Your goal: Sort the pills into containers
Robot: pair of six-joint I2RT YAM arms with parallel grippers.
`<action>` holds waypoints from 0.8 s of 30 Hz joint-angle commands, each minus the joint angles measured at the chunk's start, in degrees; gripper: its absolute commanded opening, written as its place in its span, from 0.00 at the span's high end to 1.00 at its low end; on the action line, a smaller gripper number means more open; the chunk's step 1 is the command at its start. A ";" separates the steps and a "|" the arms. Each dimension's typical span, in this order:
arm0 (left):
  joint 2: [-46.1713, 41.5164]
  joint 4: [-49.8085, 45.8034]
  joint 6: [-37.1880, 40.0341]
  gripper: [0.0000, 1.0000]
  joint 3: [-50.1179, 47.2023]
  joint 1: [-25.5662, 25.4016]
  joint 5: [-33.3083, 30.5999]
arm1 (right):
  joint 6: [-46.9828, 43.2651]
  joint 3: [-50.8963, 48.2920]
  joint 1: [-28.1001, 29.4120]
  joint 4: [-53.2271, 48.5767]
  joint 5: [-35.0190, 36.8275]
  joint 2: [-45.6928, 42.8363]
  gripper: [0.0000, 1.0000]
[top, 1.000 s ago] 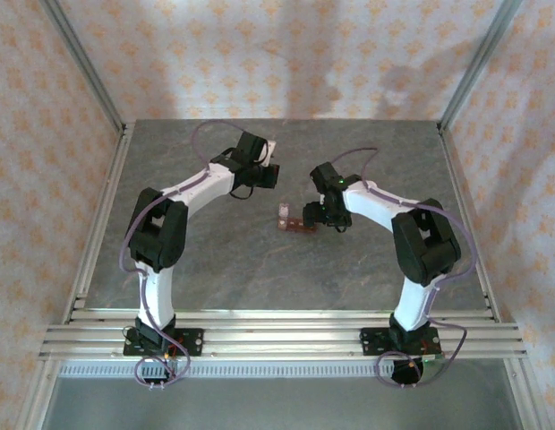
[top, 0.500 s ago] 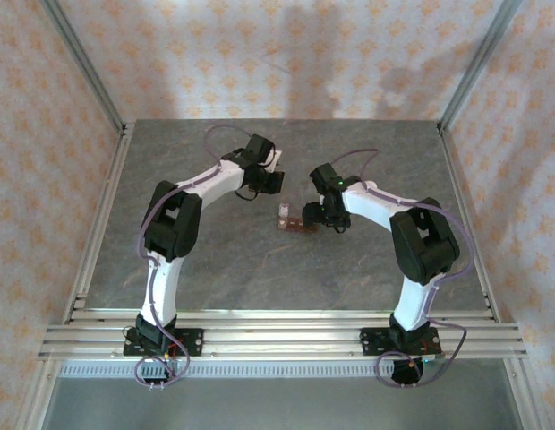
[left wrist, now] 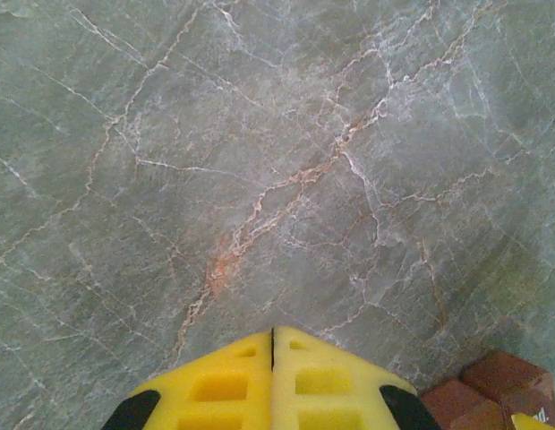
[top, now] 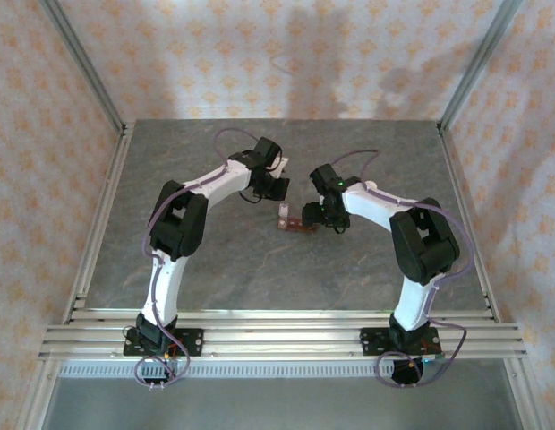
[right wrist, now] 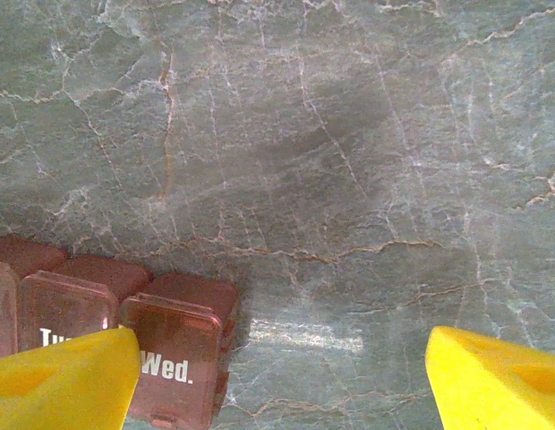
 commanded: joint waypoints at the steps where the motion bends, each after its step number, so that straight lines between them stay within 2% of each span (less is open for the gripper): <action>1: 1.31 -3.88 1.63 1.00 1.97 -0.30 2.05 | 1.02 -1.40 -0.45 0.11 1.37 0.81 0.17; 13: -0.20 -4.68 1.54 1.00 1.11 -0.74 5.24 | 1.60 -2.41 -0.52 0.76 1.64 1.40 0.17; 24: -5.47 -2.50 1.47 1.00 -4.99 -1.75 6.56 | 2.12 -2.59 -0.72 1.02 1.53 2.13 0.17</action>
